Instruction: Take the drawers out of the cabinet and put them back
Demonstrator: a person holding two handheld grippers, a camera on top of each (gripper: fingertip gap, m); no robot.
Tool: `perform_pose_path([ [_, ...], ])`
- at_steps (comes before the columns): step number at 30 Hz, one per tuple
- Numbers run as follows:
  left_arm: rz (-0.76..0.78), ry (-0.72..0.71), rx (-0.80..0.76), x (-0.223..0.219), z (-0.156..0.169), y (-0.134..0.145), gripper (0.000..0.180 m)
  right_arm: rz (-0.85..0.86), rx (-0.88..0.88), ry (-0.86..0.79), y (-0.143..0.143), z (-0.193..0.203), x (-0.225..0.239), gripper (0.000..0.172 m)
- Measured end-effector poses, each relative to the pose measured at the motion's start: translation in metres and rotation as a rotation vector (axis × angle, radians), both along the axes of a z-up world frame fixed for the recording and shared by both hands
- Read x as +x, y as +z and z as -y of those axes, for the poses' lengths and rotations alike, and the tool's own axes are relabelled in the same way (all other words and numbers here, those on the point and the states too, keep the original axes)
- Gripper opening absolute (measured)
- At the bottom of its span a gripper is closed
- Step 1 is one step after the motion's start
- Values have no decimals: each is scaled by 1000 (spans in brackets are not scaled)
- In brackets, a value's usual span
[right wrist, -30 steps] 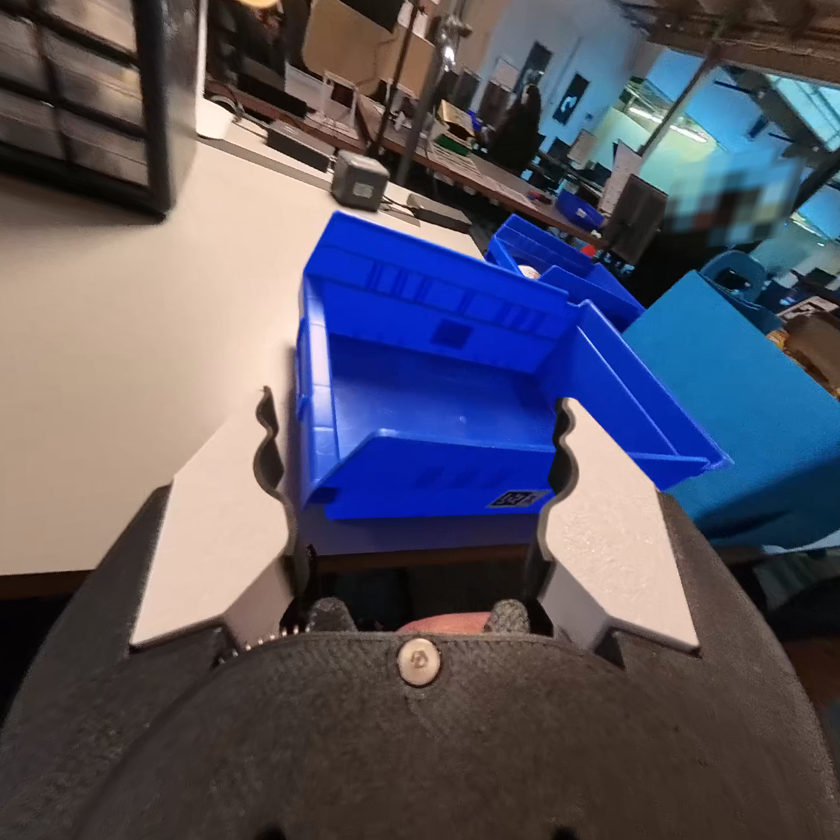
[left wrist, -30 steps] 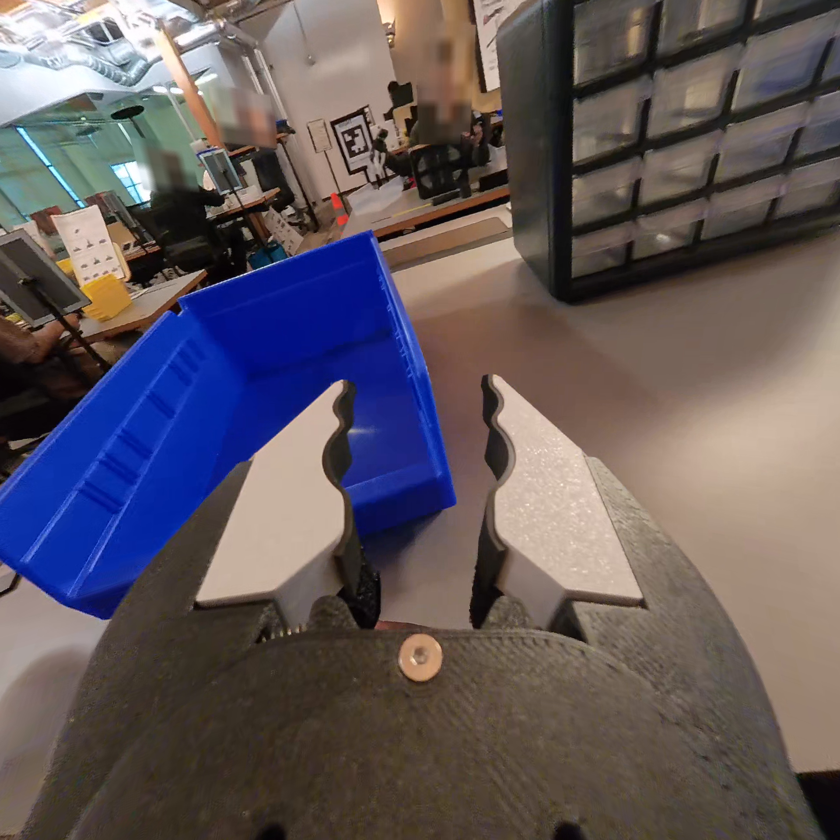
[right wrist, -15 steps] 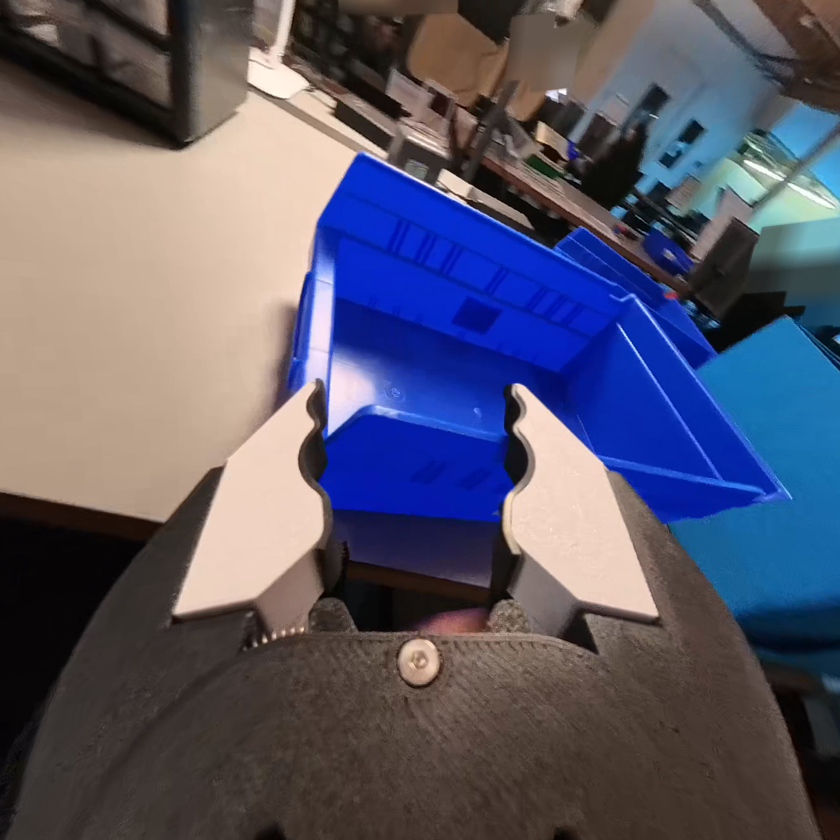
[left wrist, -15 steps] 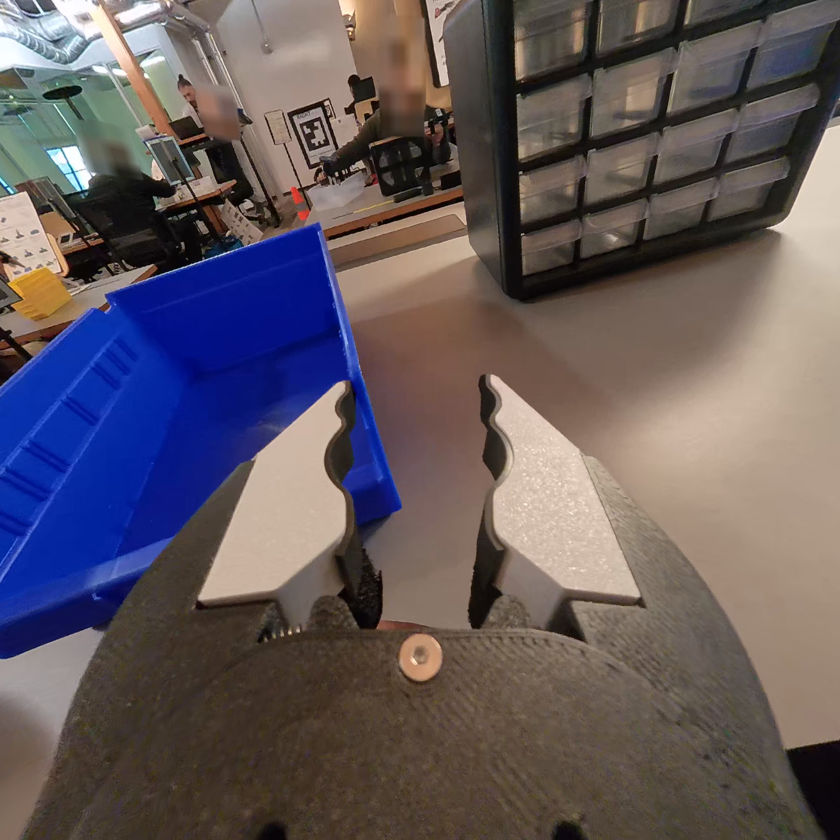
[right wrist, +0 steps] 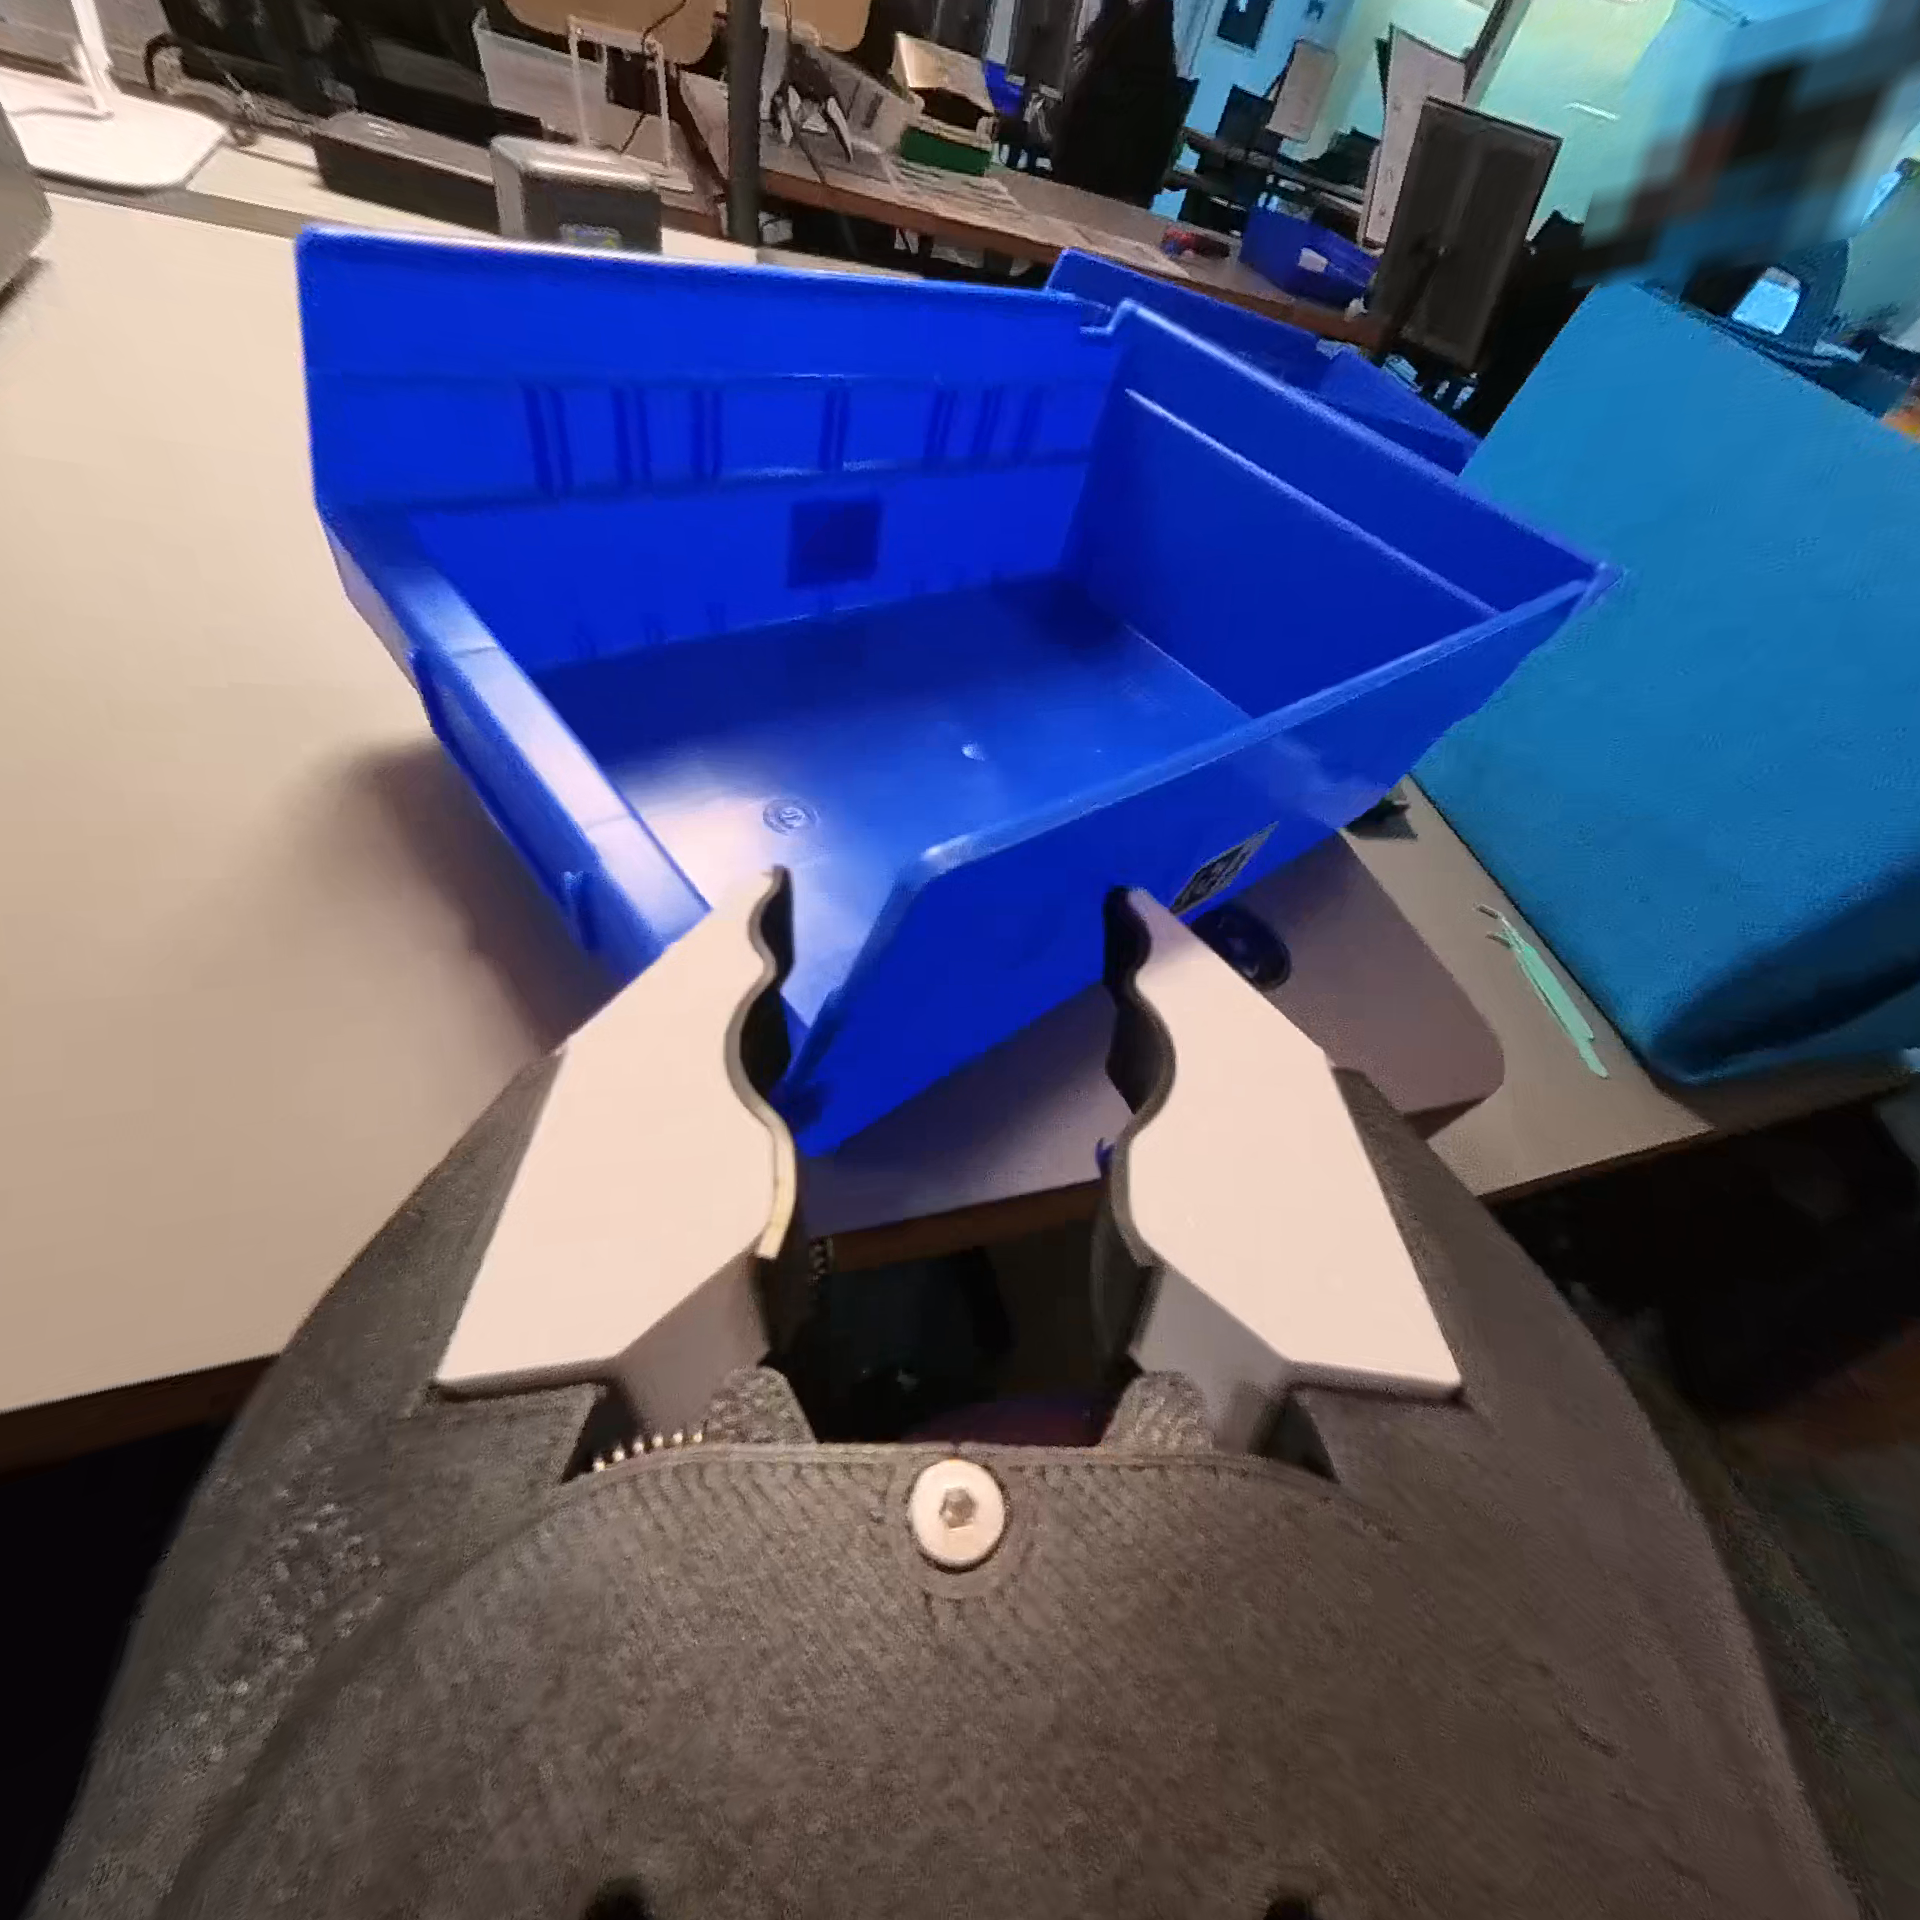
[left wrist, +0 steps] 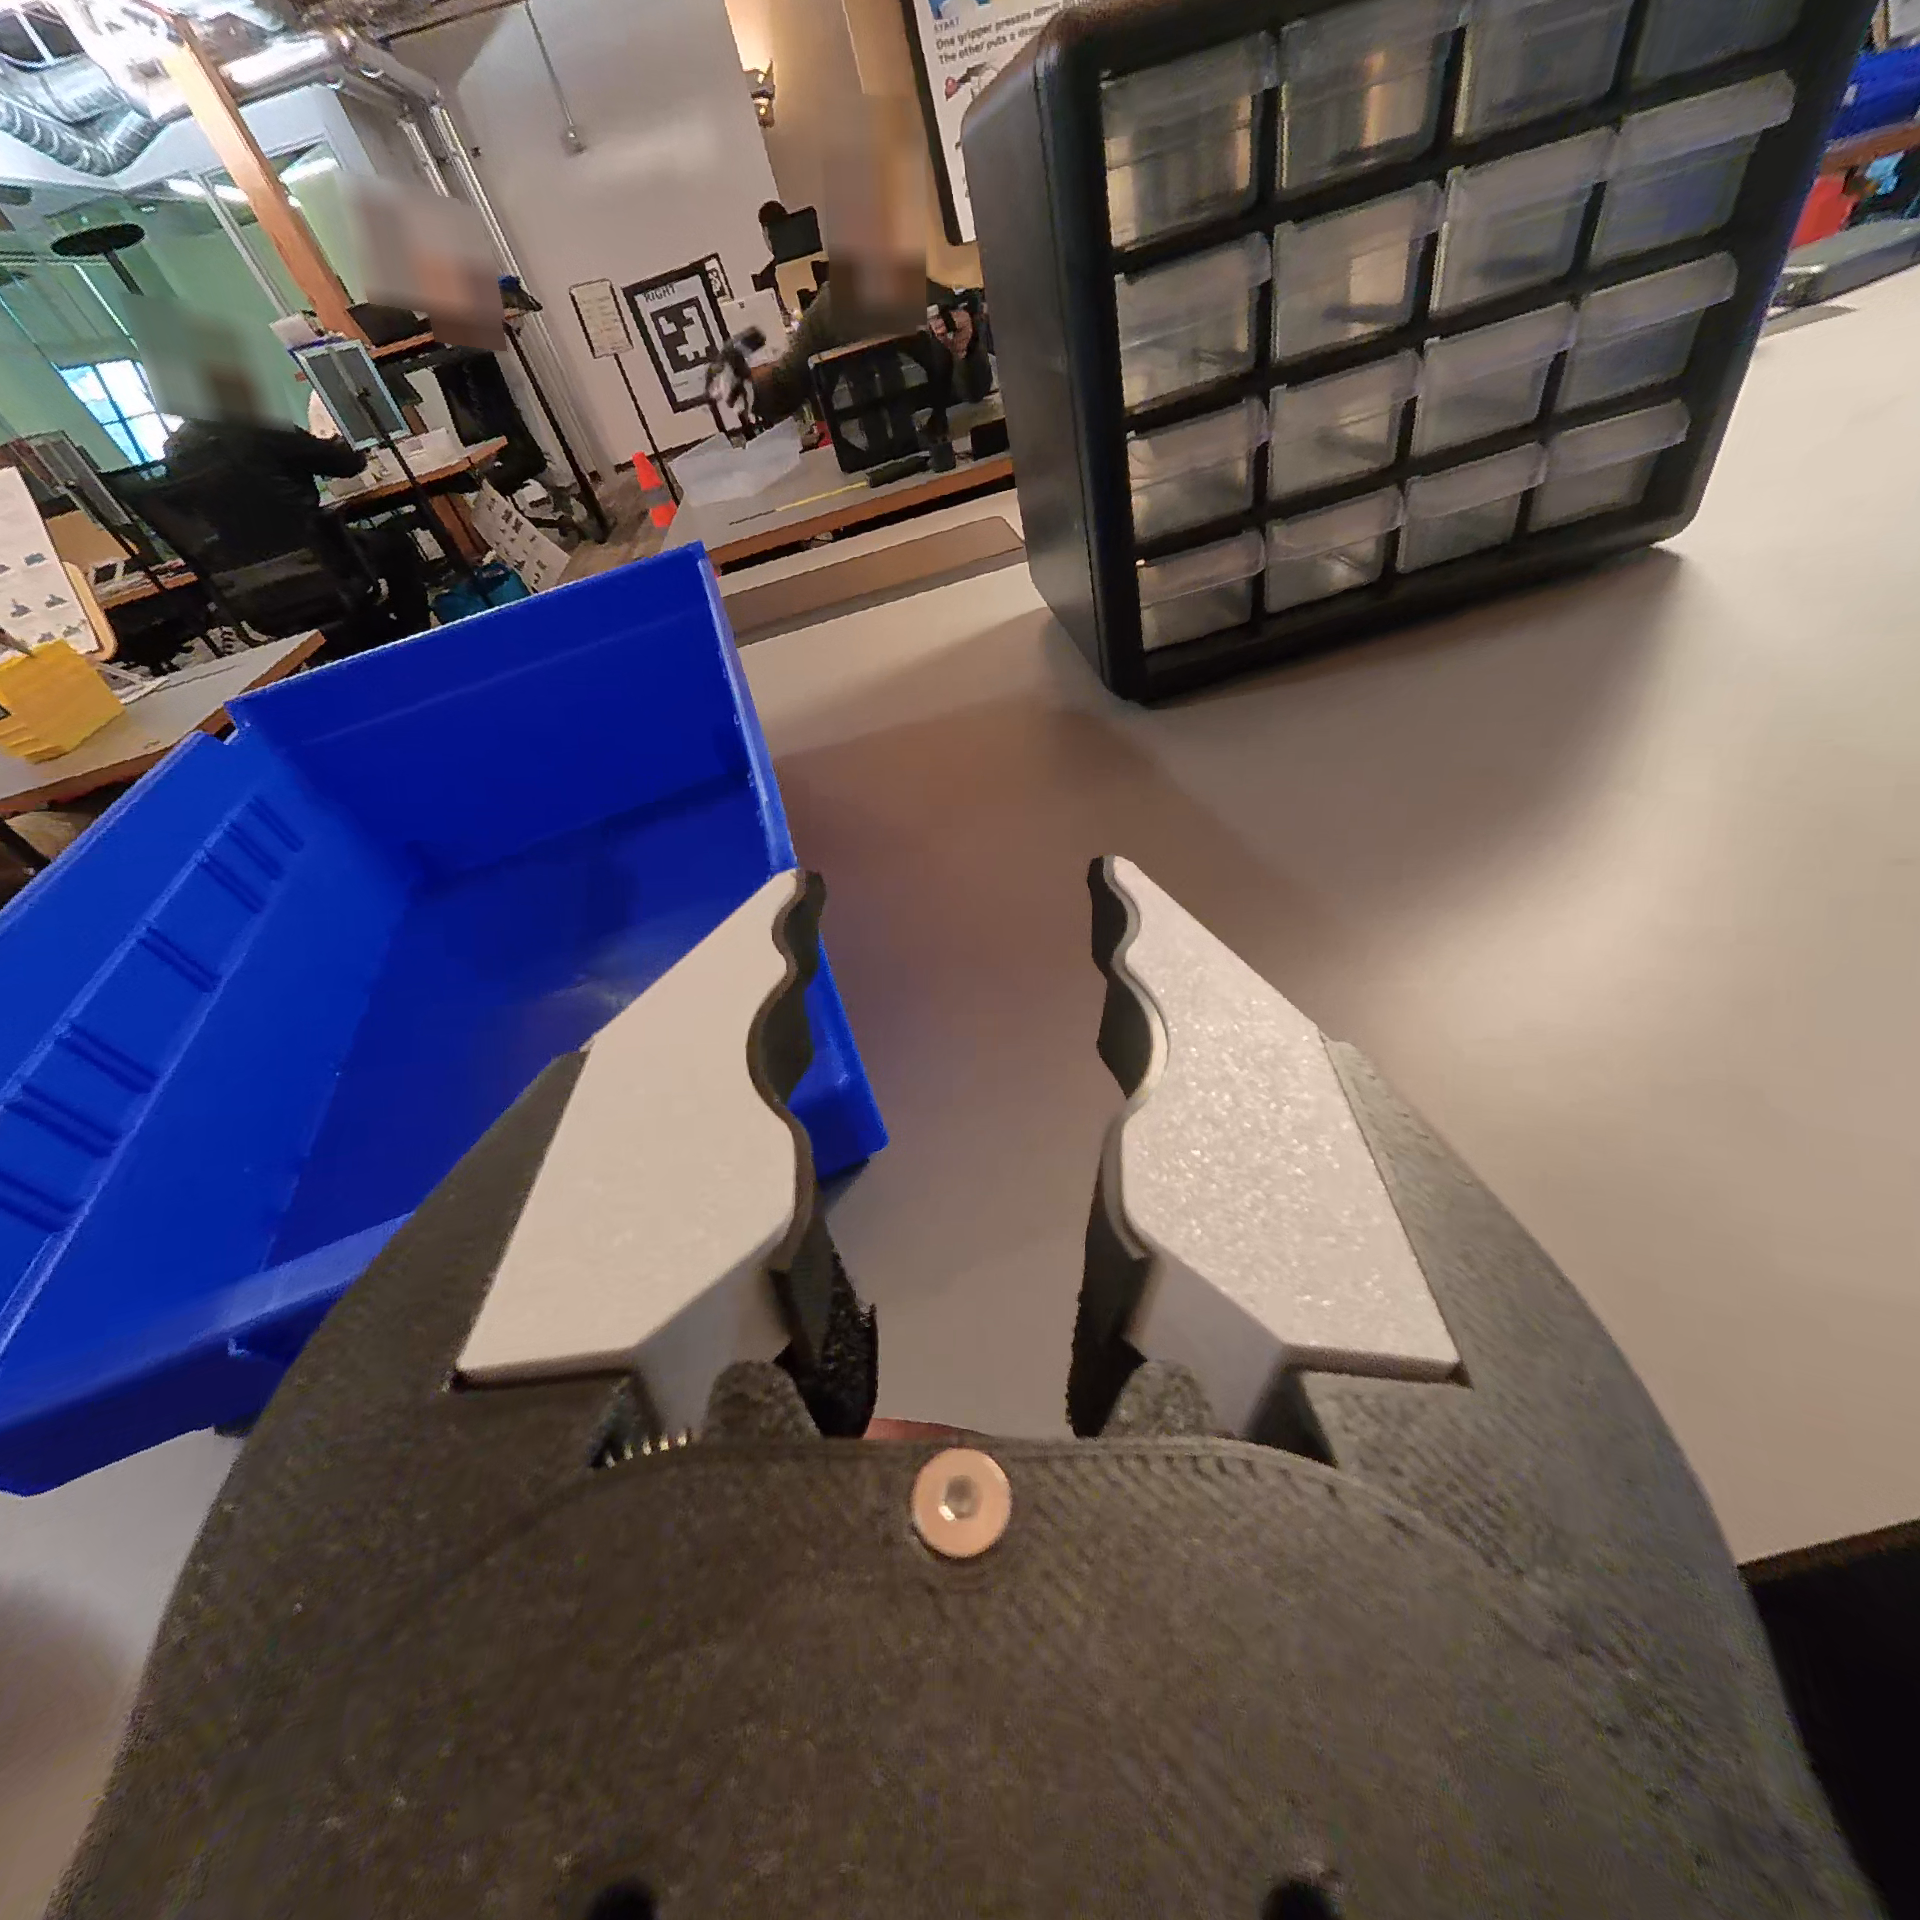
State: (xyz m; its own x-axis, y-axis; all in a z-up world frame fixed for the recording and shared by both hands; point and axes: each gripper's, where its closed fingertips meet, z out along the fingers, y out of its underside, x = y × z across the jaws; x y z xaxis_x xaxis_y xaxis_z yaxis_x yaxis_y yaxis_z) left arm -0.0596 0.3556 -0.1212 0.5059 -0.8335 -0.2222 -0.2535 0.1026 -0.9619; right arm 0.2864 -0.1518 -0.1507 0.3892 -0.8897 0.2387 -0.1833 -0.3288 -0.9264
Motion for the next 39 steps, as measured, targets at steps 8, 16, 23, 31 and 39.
perform_pose_path([
  [8,-22,-21,2,5,-1,1,50,-68,-156,177,-2,3,52,31],
  [16,-12,-8,-3,-9,1,9,55,-124,-132,141,17,19,94,37],
  [23,50,41,-62,-9,-4,23,66,-37,99,491,53,-107,-16,71],
  [31,6,53,-47,-15,2,19,66,-50,-36,233,7,-159,49,7],
  [39,-32,129,-99,-19,-24,6,63,-62,-38,229,6,-129,77,7],
])
